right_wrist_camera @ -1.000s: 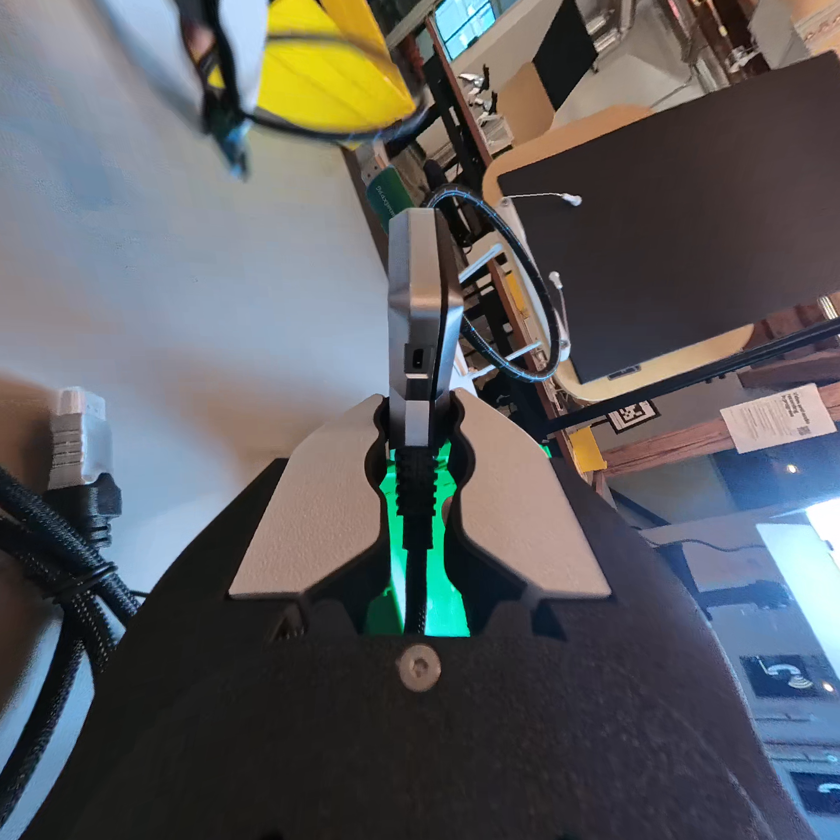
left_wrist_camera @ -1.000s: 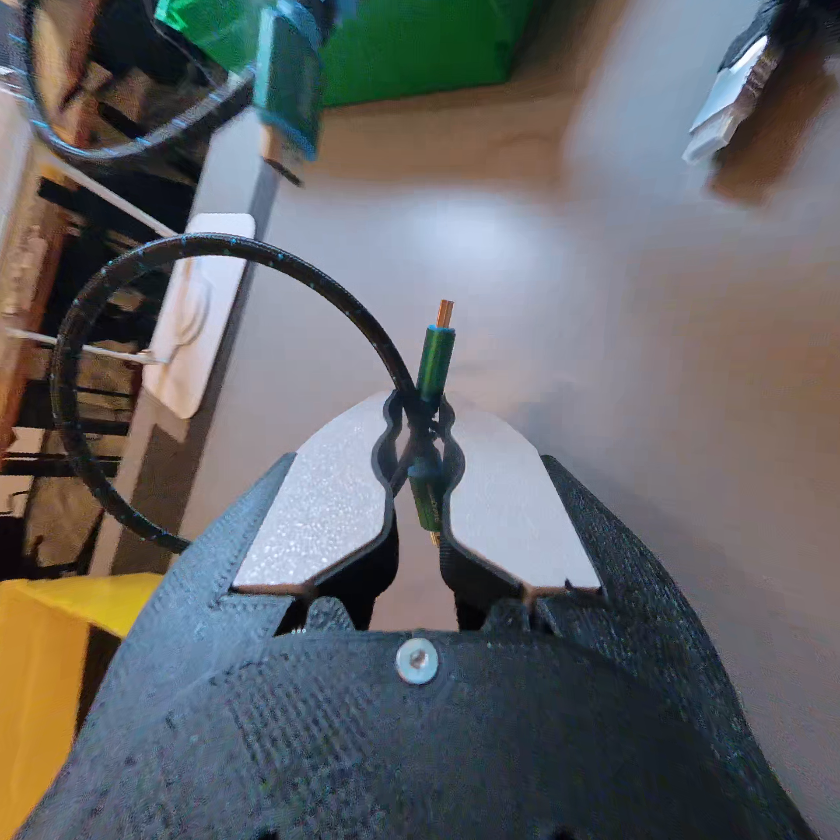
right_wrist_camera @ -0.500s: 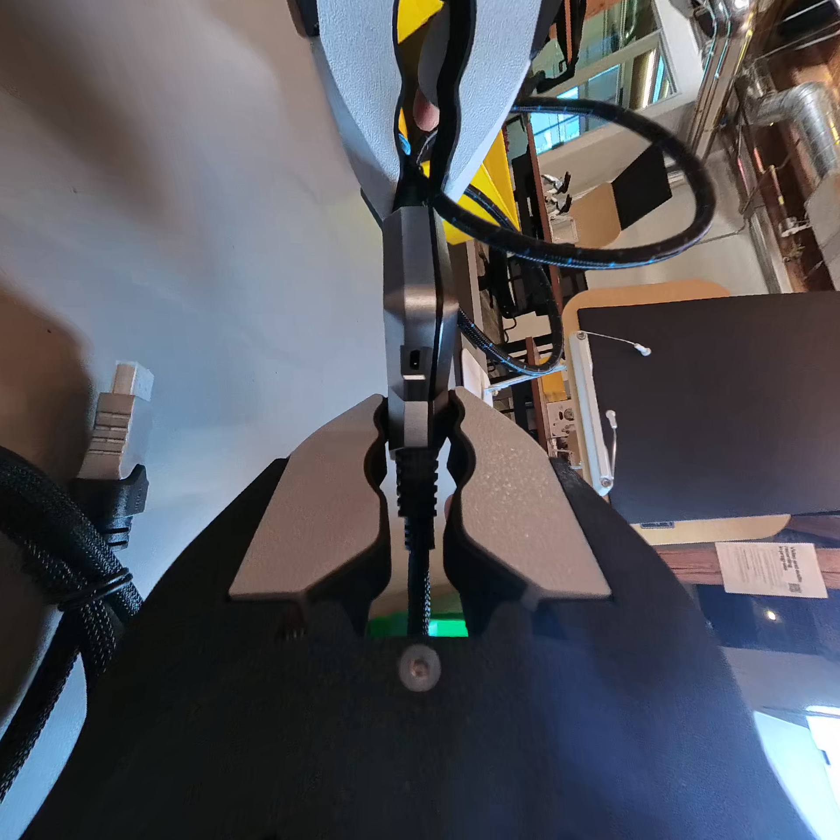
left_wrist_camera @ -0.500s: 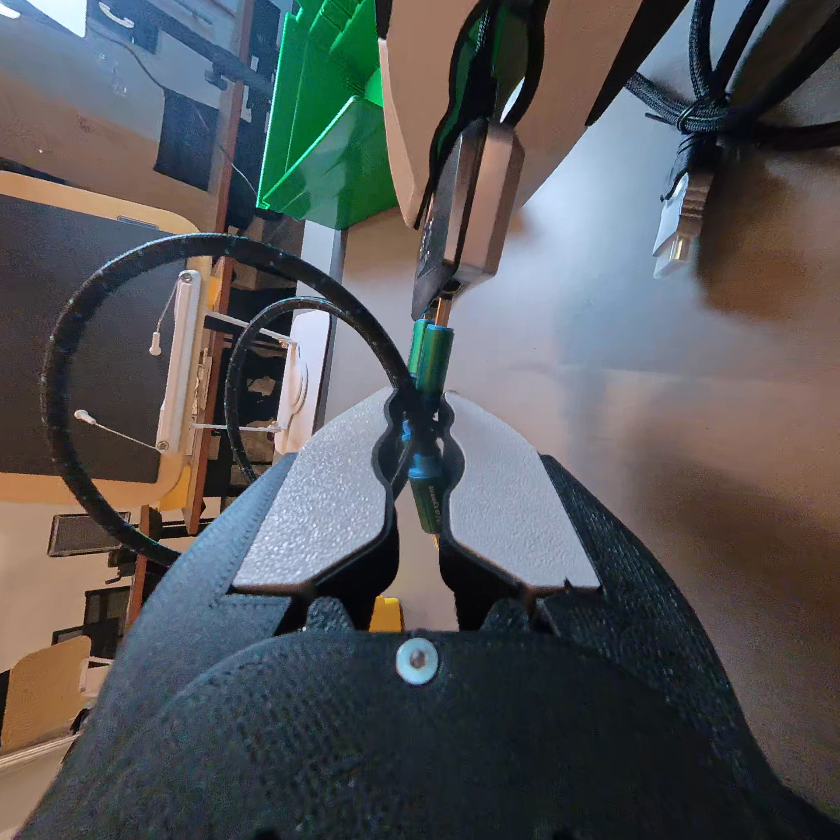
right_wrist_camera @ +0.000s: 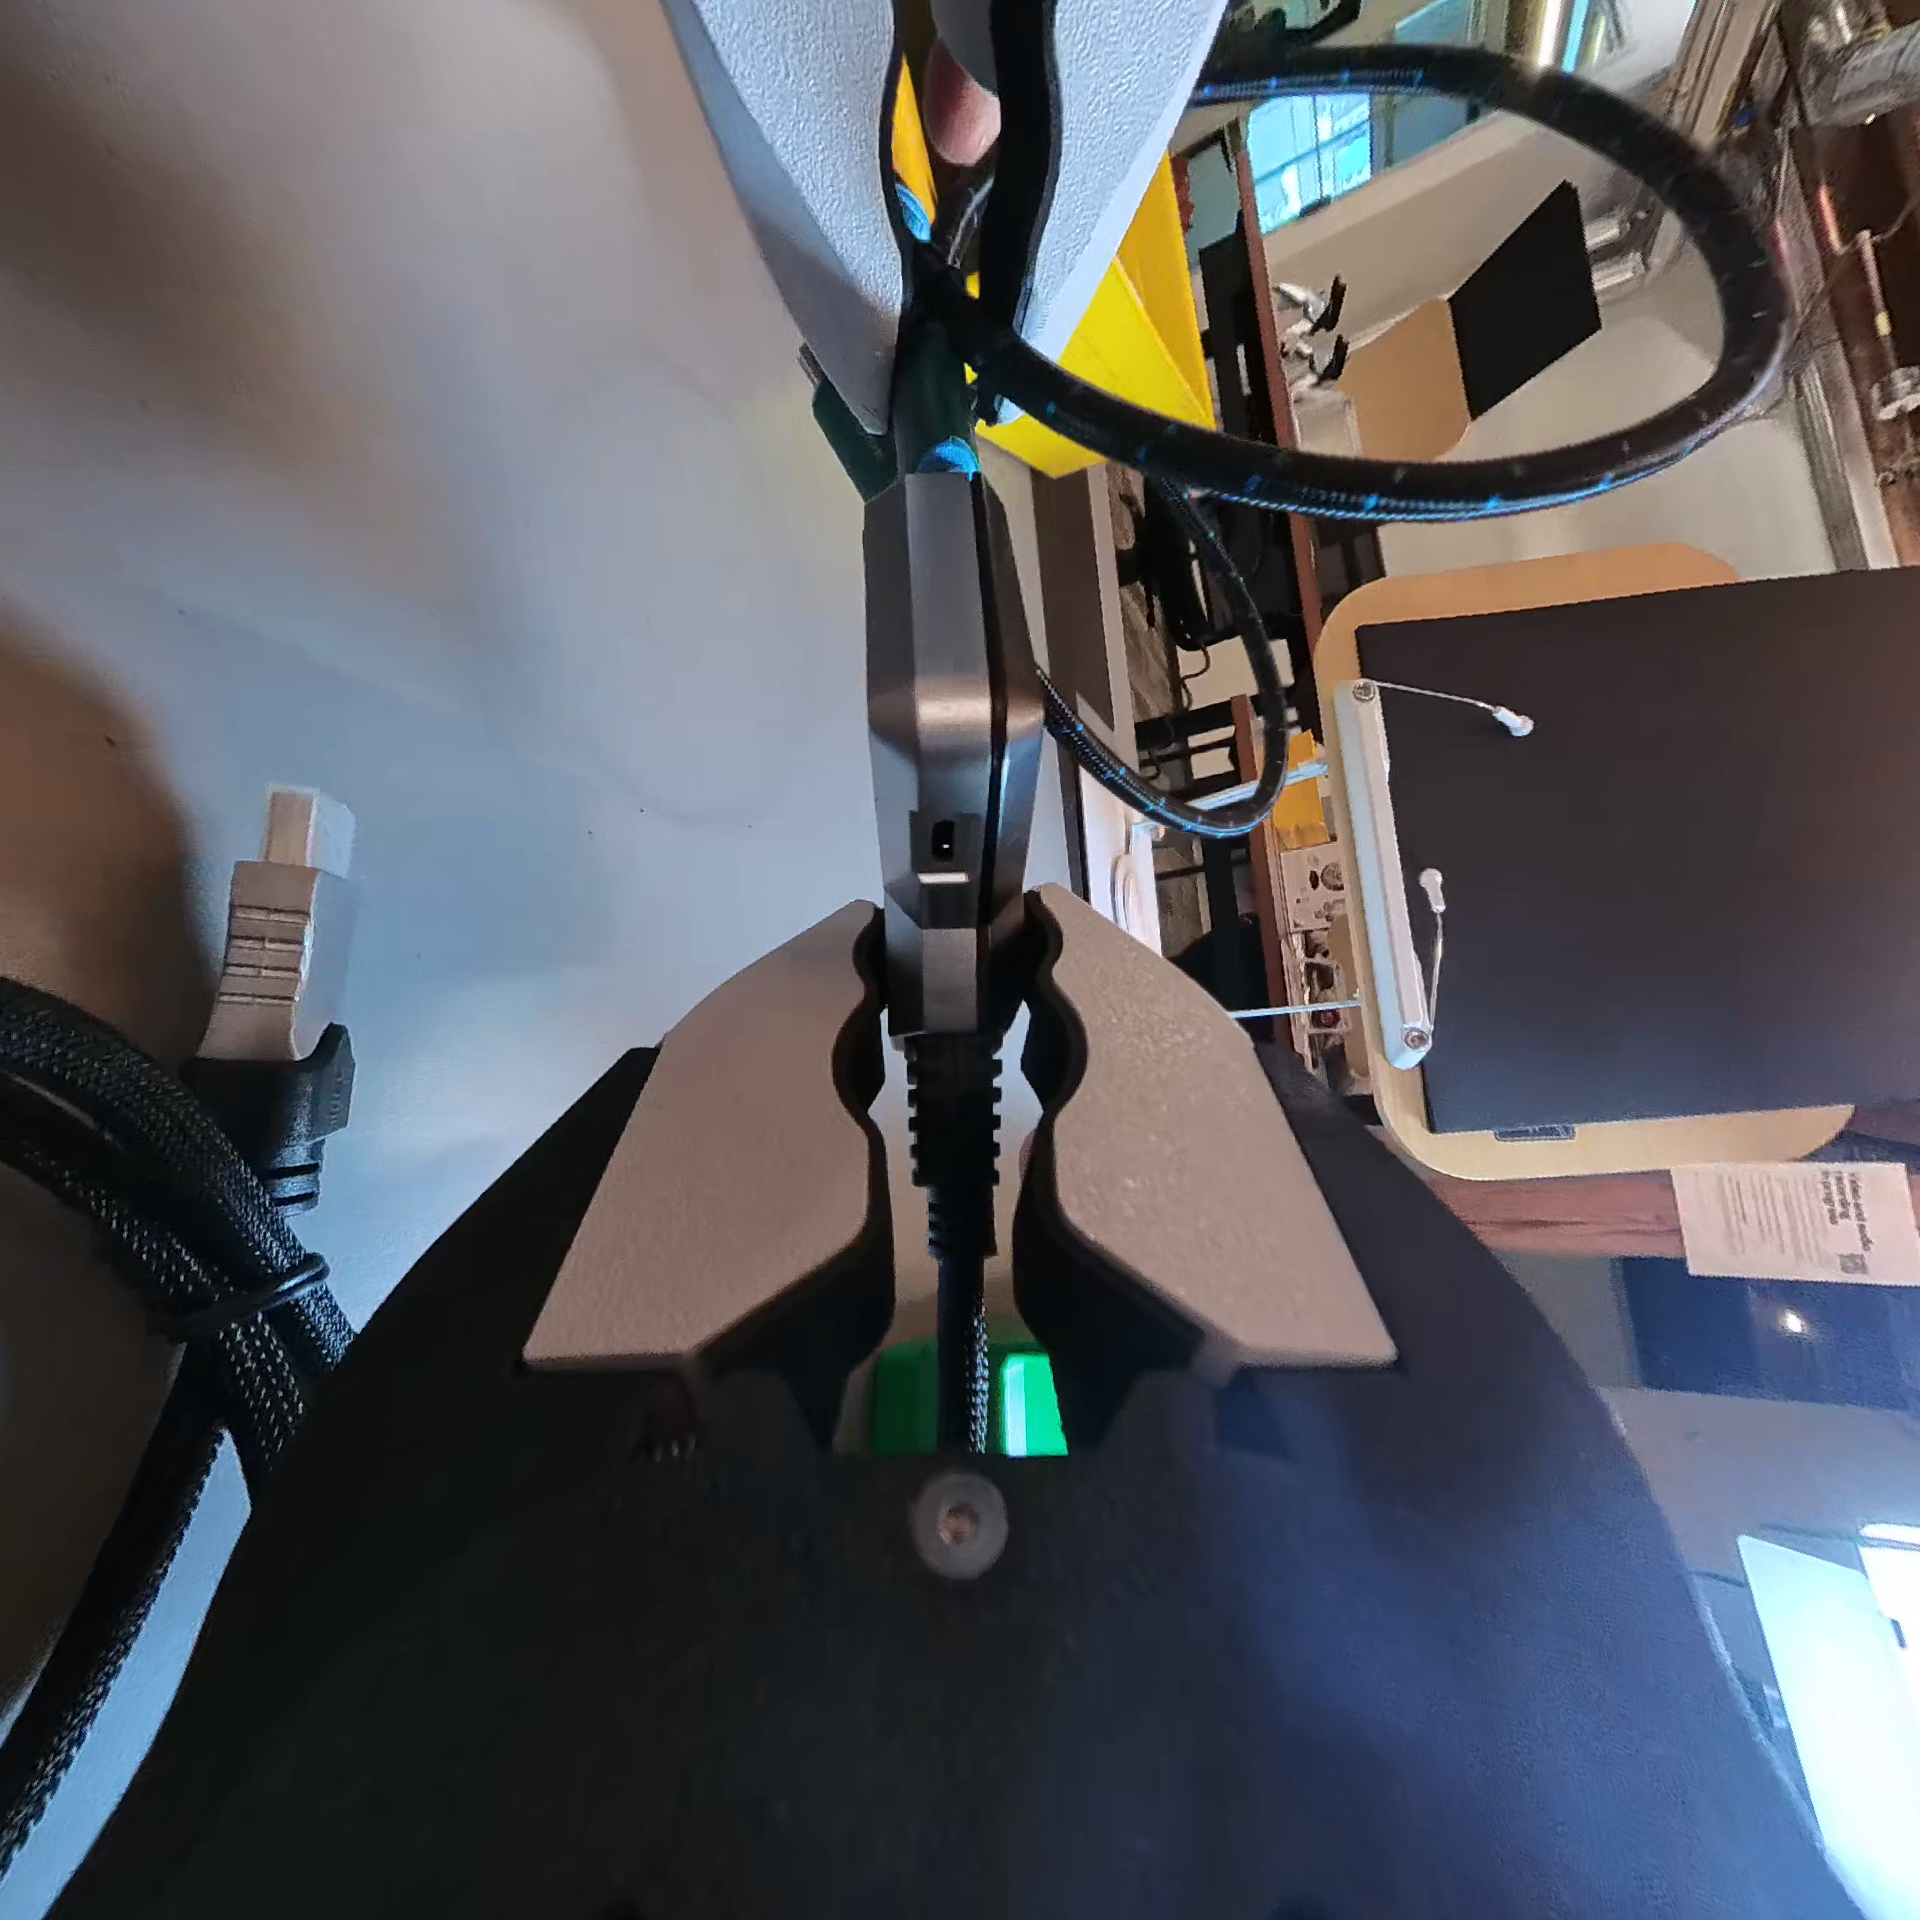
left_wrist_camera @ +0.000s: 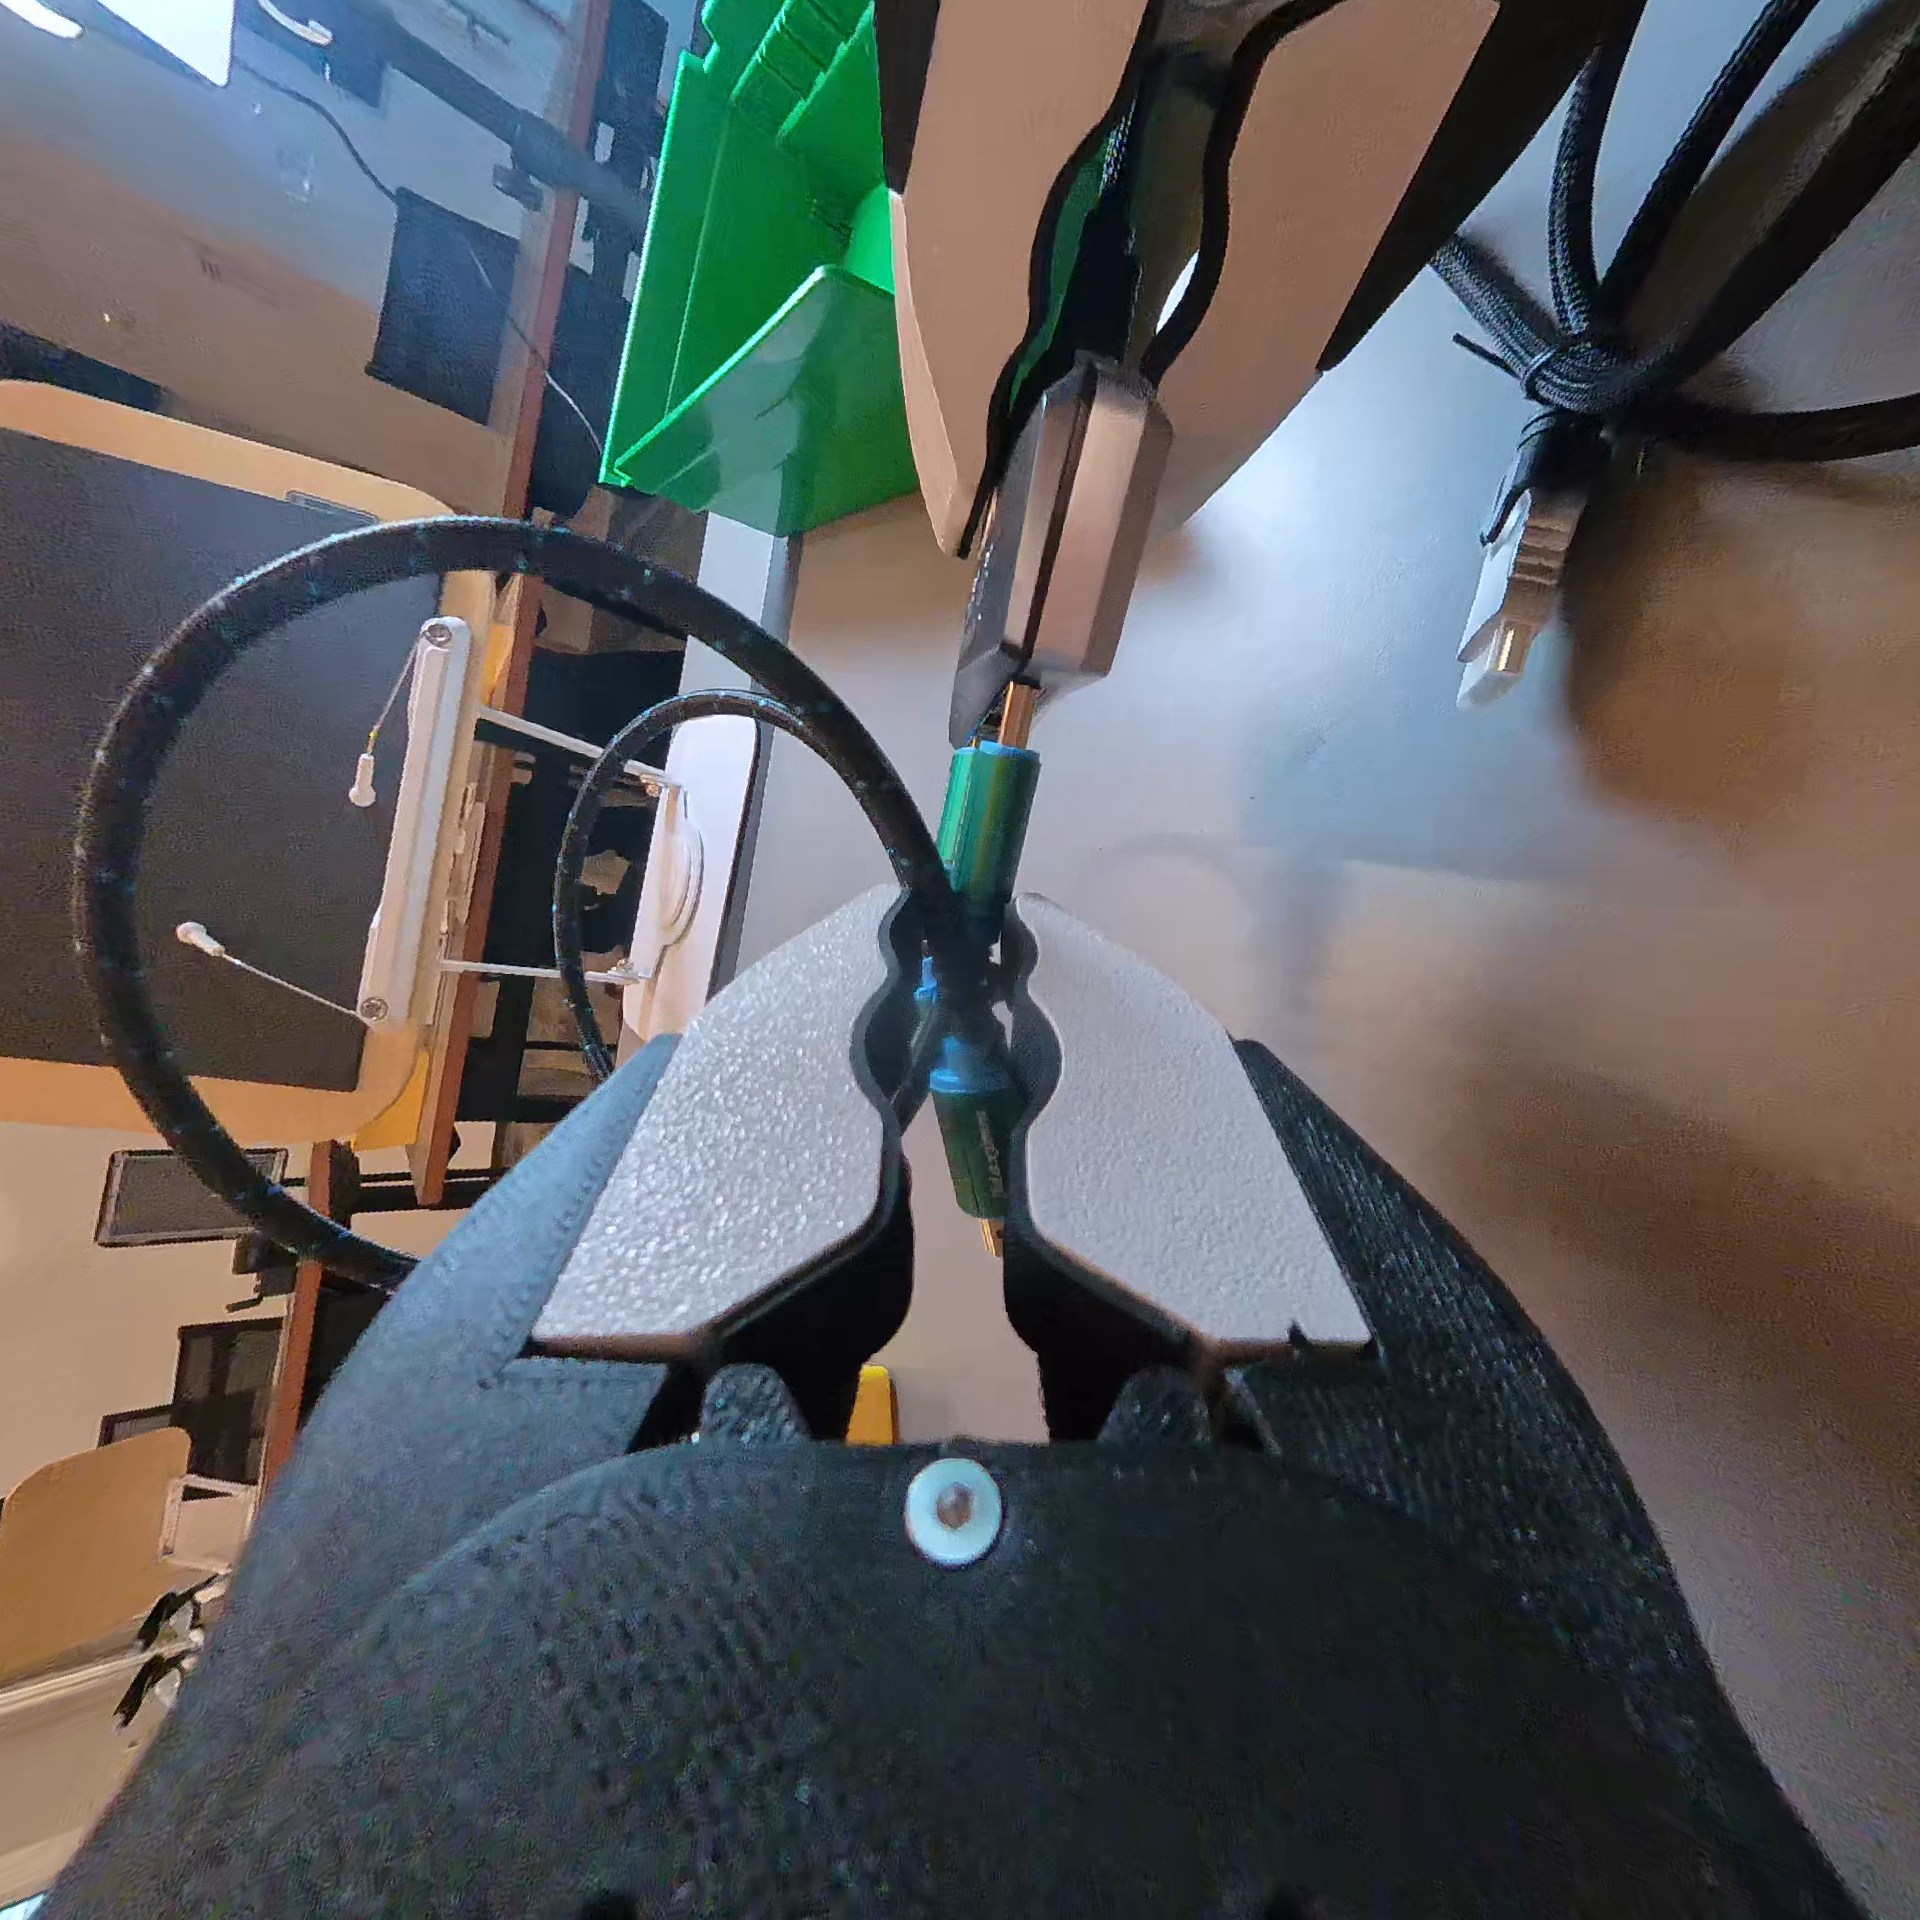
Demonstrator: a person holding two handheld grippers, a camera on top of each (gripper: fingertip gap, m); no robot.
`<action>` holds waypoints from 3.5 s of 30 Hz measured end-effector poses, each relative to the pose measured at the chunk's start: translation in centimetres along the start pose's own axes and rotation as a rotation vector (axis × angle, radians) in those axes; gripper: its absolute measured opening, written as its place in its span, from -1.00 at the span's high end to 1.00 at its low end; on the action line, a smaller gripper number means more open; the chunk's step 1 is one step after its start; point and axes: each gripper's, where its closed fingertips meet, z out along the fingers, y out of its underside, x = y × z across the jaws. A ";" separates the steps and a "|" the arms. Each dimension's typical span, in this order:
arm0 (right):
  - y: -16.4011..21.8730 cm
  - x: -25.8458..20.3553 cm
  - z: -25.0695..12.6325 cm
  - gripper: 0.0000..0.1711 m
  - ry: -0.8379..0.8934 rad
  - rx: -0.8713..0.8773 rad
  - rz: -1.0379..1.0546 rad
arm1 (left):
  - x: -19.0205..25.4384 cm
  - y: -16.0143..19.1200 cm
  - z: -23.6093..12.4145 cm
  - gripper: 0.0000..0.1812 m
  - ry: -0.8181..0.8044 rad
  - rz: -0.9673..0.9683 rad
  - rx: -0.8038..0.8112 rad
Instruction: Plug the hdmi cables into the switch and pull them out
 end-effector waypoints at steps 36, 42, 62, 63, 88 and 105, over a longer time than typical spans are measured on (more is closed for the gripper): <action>1.5 -4.9 1.3 0.75 -0.811 -0.206 0.480 | 0.7 0.0 1.6 0.87 0.749 -0.403 -0.218; -0.4 -5.6 0.3 0.75 -0.947 -0.193 0.528 | 1.1 0.4 -0.2 0.86 0.854 -0.351 -0.308; -2.9 -4.4 -0.5 0.76 -0.931 -0.061 0.607 | 2.0 -0.7 -0.3 0.87 0.903 -0.428 -0.207; -3.0 -4.2 -0.4 0.77 -0.931 -0.072 0.623 | 1.7 -0.8 -0.2 0.87 0.880 -0.420 -0.205; -0.3 11.8 -5.2 0.75 -0.435 -0.084 0.647 | -11.0 1.3 -6.2 0.57 0.238 -0.962 0.617; 12.2 40.4 -4.2 0.75 0.507 -0.052 0.465 | -2.5 4.0 -0.2 0.54 0.364 -0.956 0.449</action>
